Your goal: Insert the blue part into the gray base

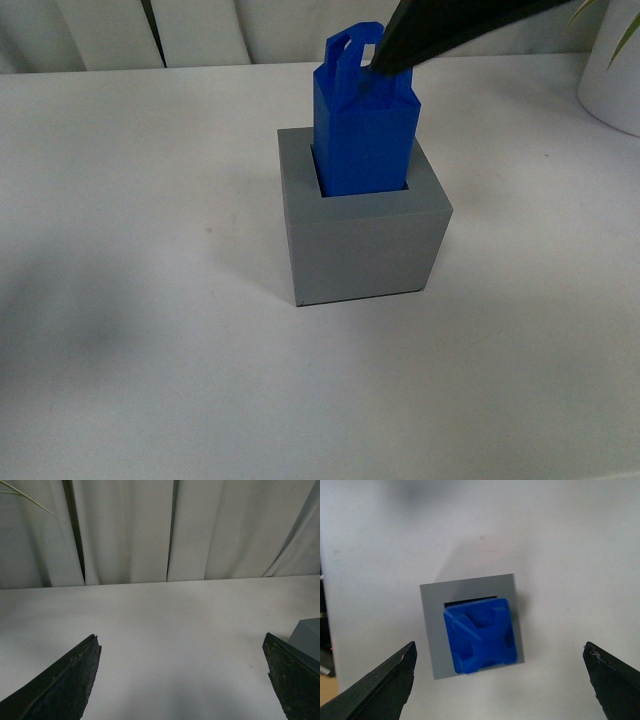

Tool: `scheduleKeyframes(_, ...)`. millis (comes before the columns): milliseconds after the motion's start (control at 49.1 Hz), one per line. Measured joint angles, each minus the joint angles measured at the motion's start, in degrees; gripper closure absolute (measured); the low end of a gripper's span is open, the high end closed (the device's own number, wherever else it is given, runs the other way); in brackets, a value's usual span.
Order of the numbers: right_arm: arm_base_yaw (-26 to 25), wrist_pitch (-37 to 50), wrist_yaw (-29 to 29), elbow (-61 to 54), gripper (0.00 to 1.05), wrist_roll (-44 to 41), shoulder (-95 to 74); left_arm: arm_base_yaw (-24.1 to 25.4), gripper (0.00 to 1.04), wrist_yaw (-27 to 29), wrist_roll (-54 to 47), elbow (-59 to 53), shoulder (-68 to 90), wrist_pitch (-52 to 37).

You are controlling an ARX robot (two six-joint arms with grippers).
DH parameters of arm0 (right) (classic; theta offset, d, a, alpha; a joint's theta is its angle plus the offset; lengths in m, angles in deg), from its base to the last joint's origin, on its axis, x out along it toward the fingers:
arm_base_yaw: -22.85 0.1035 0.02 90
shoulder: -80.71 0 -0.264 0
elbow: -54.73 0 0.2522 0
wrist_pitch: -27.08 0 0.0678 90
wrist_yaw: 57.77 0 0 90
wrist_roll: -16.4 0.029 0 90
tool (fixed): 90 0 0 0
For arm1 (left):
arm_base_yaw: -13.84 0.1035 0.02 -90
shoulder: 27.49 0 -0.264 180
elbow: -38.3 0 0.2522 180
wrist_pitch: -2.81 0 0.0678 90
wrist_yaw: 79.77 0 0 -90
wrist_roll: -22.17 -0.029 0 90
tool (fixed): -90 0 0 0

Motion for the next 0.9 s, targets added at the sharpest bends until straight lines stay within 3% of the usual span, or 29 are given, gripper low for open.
scheduleKeyframes(204,-5.46,18.05,-5.95,-19.43,0.07,8.46,16.17,-0.02,0.06,0.0,0.0,0.0,0.0,0.0)
scheduleKeyframes(346,-9.35,36.2,-10.05,-35.54,0.07,18.47,28.74,0.0,0.06,0.0,0.0,0.0,0.0,0.0)
scheduleKeyframes(509,-12.59,59.47,-6.36,-53.7,0.07,33.59,43.17,0.0,0.06,0.0,-0.02,0.0,0.0,0.0)
scheduleKeyframes(692,-12.94,61.88,-6.08,-56.81,0.07,39.17,44.44,0.0,0.06,-0.02,-0.02,0.0,0.0,0.0)
scheduleKeyframes(753,-11.17,67.65,1.9,-59.1,0.13,42.91,44.92,-0.02,0.06,0.0,0.0,0.0,0.0,0.0)
scheduleKeyframes(794,-9.79,75.01,14.67,-62.45,0.2,48.3,45.97,-0.02,0.06,0.0,0.0,0.0,0.0,0.0)
scheduleKeyframes(814,-9.66,76.7,17.05,-63.32,0.21,48.98,46.29,-0.02,0.06,0.0,0.0,0.0,0.0,0.0)
scheduleKeyframes(876,-10.1,85.11,31.76,-69.18,0.36,58.03,49.42,-0.02,0.06,0.04,0.0,0.0,0.0,0.0)
scheduleKeyframes(896,-10.58,85.99,33.86,-70.38,0.39,59.43,50.21,0.0,0.06,0.04,0.0,0.0,0.0,0.0)
